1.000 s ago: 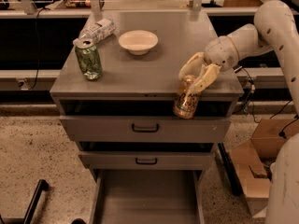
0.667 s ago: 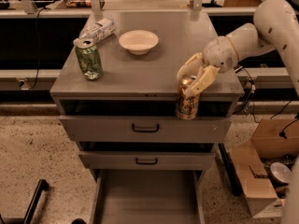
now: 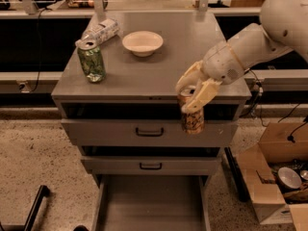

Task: Pick orange can from bottom drawer and place on counter

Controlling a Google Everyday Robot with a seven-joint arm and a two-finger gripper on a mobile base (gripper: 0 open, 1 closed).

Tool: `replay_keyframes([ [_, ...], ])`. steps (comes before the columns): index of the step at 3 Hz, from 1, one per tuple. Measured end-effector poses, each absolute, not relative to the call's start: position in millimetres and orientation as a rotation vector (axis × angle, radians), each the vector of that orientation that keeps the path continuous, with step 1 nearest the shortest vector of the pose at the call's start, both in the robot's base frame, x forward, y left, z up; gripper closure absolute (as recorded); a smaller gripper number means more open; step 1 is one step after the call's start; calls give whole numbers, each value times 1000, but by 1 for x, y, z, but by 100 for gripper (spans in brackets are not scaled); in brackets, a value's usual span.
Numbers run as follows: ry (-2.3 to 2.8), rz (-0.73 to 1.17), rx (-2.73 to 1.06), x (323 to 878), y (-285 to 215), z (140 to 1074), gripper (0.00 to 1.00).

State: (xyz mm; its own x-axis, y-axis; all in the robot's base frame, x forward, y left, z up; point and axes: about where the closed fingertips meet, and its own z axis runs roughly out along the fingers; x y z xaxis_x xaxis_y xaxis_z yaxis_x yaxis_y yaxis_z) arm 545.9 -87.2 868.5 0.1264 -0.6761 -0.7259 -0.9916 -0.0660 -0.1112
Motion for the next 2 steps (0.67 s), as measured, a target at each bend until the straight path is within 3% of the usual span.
replay_keyframes([
  [2, 1542, 626, -1868, 551, -79, 872, 100],
])
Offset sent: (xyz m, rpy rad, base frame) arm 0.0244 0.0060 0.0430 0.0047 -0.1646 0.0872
